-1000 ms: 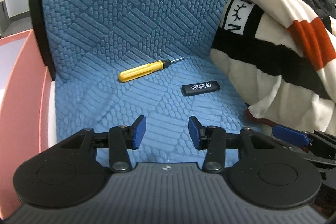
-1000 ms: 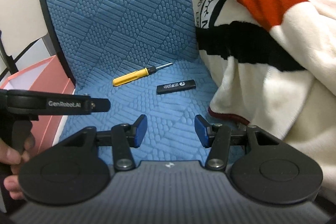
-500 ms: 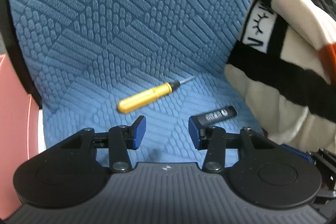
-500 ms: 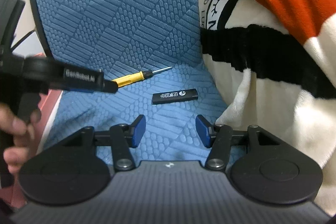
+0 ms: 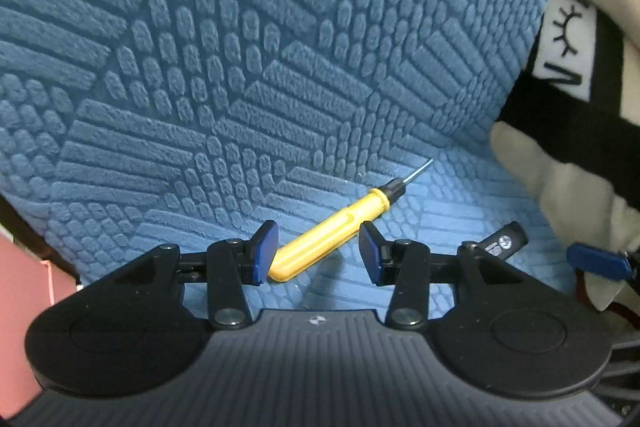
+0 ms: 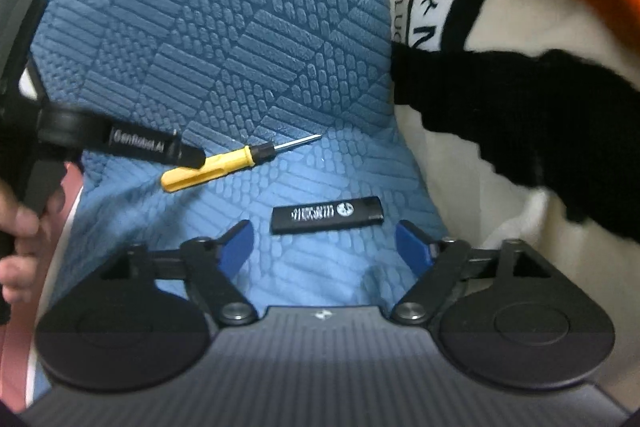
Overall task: Organize rigid objects
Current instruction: 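Close the left gripper on the yellow screwdriver while the right gripper grasps the black USB stick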
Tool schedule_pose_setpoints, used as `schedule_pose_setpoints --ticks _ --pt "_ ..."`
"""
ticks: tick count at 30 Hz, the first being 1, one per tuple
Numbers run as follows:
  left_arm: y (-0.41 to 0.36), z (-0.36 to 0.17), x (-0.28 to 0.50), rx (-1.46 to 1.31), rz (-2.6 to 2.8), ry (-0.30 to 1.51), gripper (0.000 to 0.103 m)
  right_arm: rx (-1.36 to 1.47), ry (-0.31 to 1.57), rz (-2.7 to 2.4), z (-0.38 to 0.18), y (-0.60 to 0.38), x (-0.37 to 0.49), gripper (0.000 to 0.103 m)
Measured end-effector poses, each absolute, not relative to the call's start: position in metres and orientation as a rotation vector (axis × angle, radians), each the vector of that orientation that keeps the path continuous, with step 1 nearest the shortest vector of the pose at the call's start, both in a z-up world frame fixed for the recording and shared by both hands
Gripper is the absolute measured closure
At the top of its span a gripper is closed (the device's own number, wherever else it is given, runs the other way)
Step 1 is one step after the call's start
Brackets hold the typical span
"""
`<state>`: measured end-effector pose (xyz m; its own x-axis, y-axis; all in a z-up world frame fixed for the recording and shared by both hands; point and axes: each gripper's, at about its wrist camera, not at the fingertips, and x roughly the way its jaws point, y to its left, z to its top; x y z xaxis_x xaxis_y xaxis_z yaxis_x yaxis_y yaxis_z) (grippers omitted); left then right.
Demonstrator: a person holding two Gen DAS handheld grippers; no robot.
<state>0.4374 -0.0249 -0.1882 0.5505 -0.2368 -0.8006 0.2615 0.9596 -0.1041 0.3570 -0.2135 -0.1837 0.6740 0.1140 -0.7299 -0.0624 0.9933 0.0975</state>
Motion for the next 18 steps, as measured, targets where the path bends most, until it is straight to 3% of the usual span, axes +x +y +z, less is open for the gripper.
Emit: schedule_pose_setpoints --ticks 18 --pt "-0.021 -0.214 0.448 0.062 -0.384 0.973 0.052 -0.024 0.928 0.121 -0.219 -0.205 0.414 0.018"
